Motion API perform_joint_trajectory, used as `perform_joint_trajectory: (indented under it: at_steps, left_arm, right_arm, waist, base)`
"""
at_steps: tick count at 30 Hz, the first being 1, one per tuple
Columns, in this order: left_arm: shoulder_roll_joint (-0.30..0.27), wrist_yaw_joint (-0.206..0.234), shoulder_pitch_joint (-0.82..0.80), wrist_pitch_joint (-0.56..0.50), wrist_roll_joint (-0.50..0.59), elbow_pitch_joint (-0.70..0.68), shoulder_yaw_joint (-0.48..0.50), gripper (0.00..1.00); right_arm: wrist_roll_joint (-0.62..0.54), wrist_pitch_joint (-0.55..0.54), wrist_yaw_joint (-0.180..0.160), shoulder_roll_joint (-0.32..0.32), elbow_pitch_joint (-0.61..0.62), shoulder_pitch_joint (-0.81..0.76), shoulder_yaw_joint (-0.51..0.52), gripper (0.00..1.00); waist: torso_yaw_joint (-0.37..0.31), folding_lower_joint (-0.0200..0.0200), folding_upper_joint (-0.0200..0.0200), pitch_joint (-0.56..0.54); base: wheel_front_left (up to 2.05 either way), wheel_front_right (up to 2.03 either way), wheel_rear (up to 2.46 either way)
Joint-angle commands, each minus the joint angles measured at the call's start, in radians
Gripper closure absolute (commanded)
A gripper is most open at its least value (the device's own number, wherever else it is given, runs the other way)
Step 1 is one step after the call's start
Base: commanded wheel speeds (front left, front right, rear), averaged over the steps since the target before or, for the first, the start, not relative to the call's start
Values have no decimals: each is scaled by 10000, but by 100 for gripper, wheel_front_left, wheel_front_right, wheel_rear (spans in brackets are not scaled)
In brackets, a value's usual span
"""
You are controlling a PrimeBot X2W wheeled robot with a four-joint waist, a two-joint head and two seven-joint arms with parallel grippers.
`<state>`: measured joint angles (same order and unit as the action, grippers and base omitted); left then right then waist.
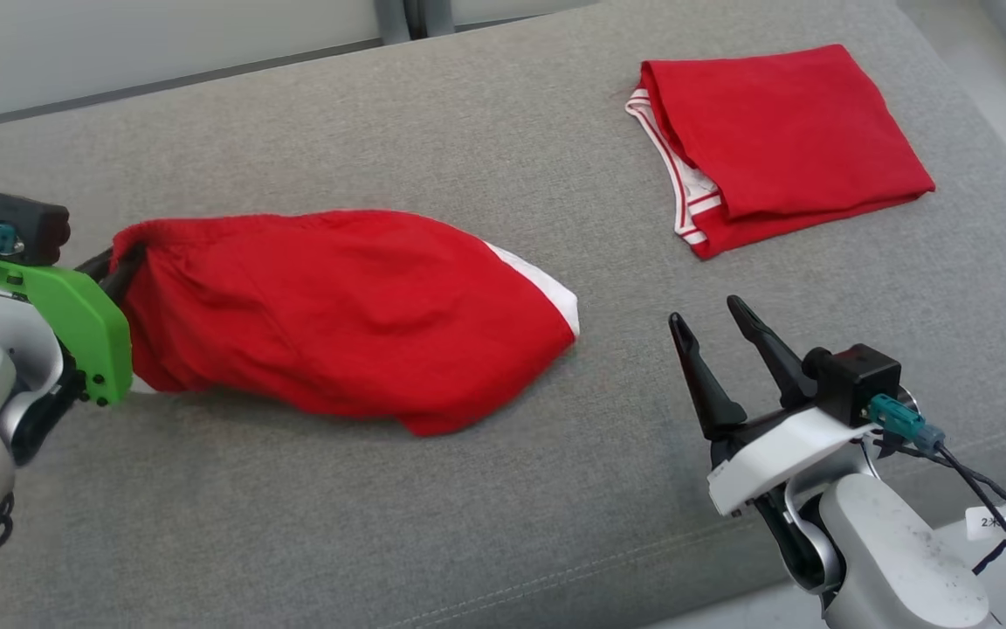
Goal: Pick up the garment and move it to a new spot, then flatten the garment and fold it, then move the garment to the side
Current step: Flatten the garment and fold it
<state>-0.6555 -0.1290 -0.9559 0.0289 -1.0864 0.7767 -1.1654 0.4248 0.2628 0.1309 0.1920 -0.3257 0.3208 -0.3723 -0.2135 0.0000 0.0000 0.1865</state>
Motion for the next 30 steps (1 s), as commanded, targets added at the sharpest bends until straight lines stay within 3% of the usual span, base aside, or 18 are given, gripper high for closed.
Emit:
perform_joint_trajectory:
  at_steps: [1,15,30]
  left_arm:
    - [-217,-16,-324,290,212,135,-27,100]
    - [-1035,193,-1081,1307,662,1003,212,100]
    - [-120,361,874,2048,-62,353,295,100]
  right_arm:
    - [-22,29,-4,7,7,-127,6,0]
    - [-65,29,-4,-51,-44,-452,-58,0]
    - [-28,29,-4,78,-27,-522,-37,0]
  waist:
    - [566,0,0,-250]
    - [1482,0,0,-756]
    - [1762,0,0,-751]
  base:
    - [0,0,0]
    - [0,0,0]
    - [0,0,0]
